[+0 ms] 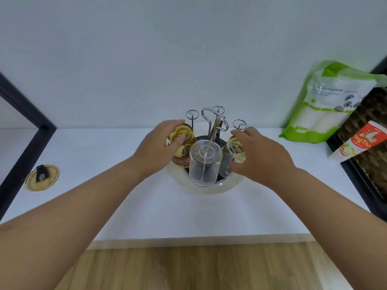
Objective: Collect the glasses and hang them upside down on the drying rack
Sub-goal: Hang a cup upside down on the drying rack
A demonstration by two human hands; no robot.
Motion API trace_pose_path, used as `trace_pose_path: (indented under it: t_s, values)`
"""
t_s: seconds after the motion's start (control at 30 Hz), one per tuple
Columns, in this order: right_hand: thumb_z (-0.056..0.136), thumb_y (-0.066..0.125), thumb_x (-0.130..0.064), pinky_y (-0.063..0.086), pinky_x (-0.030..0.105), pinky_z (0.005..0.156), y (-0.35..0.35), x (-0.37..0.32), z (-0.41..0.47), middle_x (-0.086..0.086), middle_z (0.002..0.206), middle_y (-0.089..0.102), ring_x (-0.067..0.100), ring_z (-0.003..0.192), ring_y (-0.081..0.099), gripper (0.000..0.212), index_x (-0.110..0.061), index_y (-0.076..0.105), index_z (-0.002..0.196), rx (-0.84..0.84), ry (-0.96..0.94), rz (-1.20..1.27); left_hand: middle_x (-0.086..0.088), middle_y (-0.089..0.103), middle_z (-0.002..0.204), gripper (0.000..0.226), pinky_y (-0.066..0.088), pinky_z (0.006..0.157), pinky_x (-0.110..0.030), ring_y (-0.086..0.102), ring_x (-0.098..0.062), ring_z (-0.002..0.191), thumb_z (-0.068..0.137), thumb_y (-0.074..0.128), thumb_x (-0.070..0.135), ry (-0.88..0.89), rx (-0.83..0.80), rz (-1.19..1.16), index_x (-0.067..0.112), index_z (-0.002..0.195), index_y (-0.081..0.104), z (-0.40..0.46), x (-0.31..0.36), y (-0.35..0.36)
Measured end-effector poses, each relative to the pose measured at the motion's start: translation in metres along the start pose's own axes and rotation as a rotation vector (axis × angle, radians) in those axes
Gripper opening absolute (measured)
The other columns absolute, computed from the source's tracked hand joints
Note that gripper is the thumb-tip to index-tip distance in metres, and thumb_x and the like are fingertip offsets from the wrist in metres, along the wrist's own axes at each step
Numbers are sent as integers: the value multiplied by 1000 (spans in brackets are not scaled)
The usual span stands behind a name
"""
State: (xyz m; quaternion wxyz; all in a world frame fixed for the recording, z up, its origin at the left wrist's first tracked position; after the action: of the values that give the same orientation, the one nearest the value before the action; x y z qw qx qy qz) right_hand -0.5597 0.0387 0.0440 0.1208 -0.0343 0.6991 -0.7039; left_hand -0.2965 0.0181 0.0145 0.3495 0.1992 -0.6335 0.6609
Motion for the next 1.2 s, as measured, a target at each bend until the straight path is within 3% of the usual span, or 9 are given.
trace_pose_path:
  t_s: [0.33,0.47,0.6,0.7,0.8,1.07,1.2]
  values:
    - [82,70,-49,53,38,76,2,2,-1,-3,133,52,29,107,63,77,-32,43,152,-1,33,63,6,55,142,43,47,107,-41,51,-11,129,105,52,35,-15,25,-36,26,147,52,-4,4,3]
    - [77,70,-55,53,42,87,2,3,-6,-3,142,47,28,126,50,87,-35,38,155,-17,33,100,6,53,144,44,48,107,-40,49,-10,131,105,53,36,-16,12,-22,27,148,50,-4,6,2]
    - [68,66,-65,45,50,102,-6,-12,-14,4,152,44,28,145,34,93,-28,46,152,63,-30,121,9,51,145,56,48,107,-36,50,-9,130,98,64,43,-12,-15,-19,30,149,48,-6,5,2]
    - [59,52,-83,37,53,114,-3,-30,-16,6,153,44,29,154,24,105,-26,51,147,43,-37,162,8,54,142,60,49,107,-37,52,-9,127,94,71,38,5,2,19,28,149,49,-5,4,1]
    - [59,50,-89,22,60,122,7,-42,-17,6,156,42,31,158,15,104,-30,52,144,23,-20,165,7,54,140,60,49,107,-39,53,-10,126,94,71,36,20,1,40,27,149,50,-4,4,1]
    - [66,70,-78,13,66,123,17,-40,-14,9,156,43,33,158,15,90,-30,54,141,65,-9,149,5,51,143,62,47,107,-39,52,-13,127,94,72,38,47,-40,96,26,150,50,-3,5,-5]
    - [64,63,-81,13,67,123,17,-36,-12,8,156,44,32,158,16,93,-32,54,143,66,-1,139,6,51,142,62,48,107,-38,53,-12,125,93,72,38,53,-36,89,28,150,50,-5,6,-3]
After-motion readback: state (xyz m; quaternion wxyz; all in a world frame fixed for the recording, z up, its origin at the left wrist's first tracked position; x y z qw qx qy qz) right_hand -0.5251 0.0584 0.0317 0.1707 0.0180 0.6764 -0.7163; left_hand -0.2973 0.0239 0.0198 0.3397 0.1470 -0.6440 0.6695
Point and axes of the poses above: each hand's wrist, its own z-axis towards the middle knuckle, its own y-axis out of the palm, x = y × z, the point moved 3 cm from there along z, towards the middle knuckle
